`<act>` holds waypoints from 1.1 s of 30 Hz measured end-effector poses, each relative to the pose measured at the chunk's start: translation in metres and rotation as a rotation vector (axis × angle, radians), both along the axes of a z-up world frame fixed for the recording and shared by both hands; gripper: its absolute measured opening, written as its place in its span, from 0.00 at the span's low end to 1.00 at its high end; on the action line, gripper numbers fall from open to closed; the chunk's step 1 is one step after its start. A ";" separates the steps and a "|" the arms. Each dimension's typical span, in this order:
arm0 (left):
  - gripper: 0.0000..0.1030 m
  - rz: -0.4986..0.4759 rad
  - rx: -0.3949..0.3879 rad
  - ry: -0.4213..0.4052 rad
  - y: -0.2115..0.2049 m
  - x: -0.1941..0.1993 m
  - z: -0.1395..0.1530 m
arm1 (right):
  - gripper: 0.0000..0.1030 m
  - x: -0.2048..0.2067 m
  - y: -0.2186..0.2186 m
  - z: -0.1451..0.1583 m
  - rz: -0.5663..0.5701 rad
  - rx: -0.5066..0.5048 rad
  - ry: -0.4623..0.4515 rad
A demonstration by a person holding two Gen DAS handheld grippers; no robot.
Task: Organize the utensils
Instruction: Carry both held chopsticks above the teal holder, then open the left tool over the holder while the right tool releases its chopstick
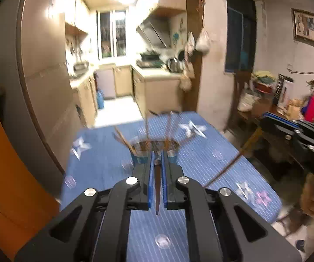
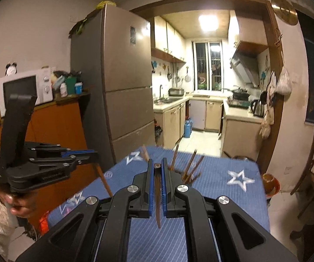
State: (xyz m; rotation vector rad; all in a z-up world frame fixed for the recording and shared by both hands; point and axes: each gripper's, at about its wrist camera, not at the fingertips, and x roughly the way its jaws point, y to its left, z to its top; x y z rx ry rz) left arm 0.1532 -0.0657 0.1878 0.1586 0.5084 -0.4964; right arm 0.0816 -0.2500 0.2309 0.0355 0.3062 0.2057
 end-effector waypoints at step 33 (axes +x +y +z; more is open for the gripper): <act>0.54 0.246 0.105 -0.225 -0.065 0.119 -0.049 | 0.28 0.170 -0.039 -0.048 -0.163 0.044 0.022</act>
